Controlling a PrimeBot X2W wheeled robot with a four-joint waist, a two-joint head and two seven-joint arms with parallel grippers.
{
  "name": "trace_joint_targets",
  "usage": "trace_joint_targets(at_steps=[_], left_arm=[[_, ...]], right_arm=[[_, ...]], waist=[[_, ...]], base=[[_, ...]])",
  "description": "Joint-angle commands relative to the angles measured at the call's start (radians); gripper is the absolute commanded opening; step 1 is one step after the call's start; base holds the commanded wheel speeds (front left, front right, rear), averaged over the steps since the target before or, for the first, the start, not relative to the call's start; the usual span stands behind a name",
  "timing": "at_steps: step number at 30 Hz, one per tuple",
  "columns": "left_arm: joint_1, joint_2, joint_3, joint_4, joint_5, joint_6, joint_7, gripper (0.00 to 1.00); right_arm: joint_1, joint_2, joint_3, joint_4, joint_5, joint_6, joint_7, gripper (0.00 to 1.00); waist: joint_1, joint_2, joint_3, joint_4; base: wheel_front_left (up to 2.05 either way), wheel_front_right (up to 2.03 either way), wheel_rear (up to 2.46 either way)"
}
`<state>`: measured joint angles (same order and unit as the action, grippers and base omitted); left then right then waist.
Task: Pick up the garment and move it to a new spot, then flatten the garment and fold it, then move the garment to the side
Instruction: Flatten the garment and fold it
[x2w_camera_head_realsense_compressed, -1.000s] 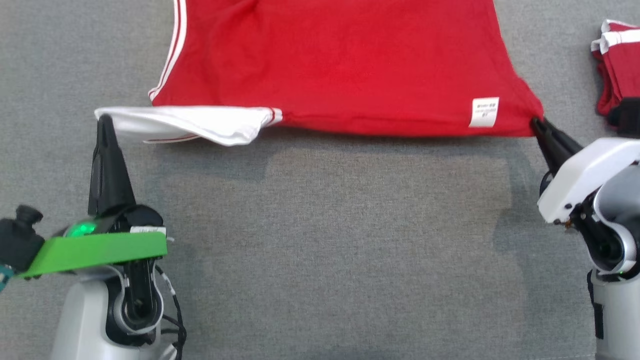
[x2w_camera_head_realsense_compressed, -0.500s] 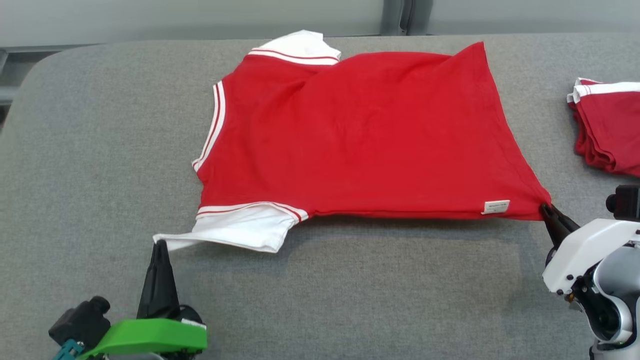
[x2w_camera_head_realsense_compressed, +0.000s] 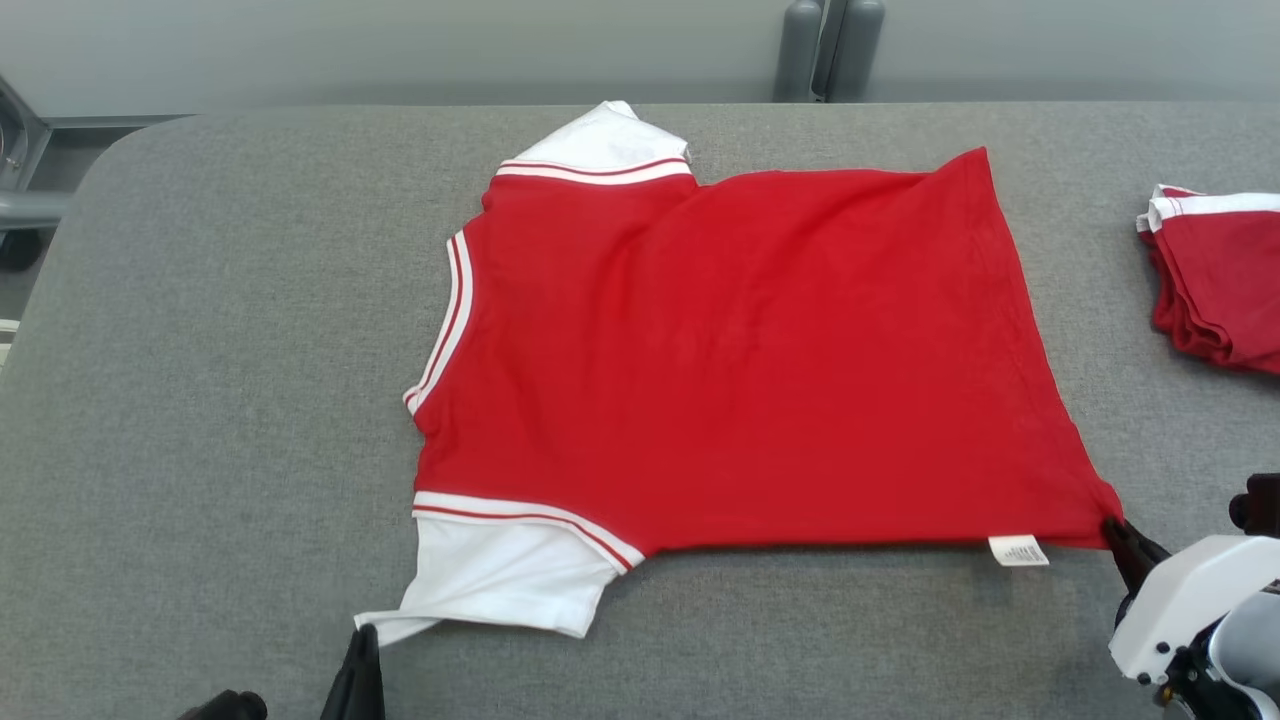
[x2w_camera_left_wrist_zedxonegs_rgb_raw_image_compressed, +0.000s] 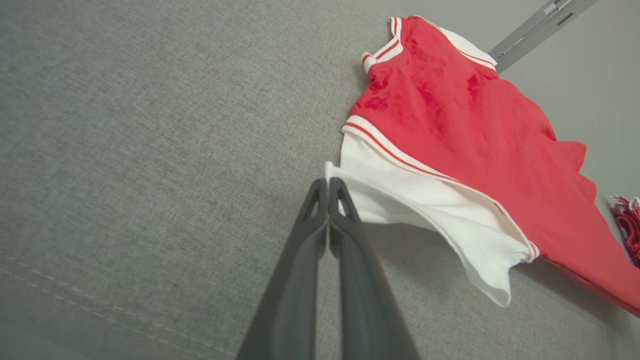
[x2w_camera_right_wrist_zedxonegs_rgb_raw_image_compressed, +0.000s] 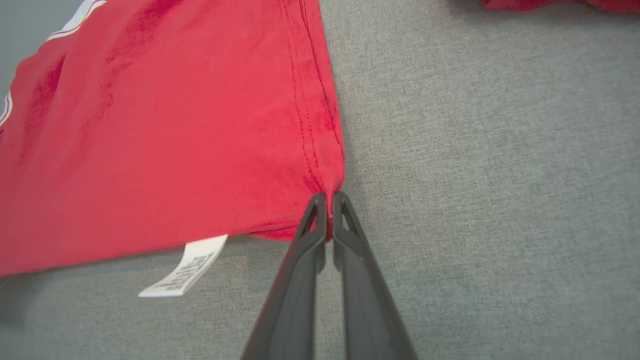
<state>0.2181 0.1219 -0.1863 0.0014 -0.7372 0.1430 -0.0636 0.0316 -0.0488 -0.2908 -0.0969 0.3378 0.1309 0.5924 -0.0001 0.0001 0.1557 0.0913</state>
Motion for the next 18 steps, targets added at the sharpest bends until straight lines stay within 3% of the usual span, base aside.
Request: trace_joint_targets(at_steps=[1, 18], left_arm=[[0.034, 0.013, -0.003, -0.016, 0.008, 0.013, 0.012, 0.00], [0.031, 0.052, -0.042, -0.120, 0.055, 0.010, 0.023, 0.00]], right_arm=[[0.030, -0.004, -0.011, -0.001, -0.002, 0.000, 0.011, 0.00], [0.133, -0.003, -0.021, -0.081, 0.077, -0.001, 0.004, 0.00]], waist=[[0.0001, -0.0001, -0.001, 0.002], [0.0001, -0.0001, -0.006, -0.012]], base=[[0.00, 0.00, 0.00], [0.00, 0.00, 0.00]])
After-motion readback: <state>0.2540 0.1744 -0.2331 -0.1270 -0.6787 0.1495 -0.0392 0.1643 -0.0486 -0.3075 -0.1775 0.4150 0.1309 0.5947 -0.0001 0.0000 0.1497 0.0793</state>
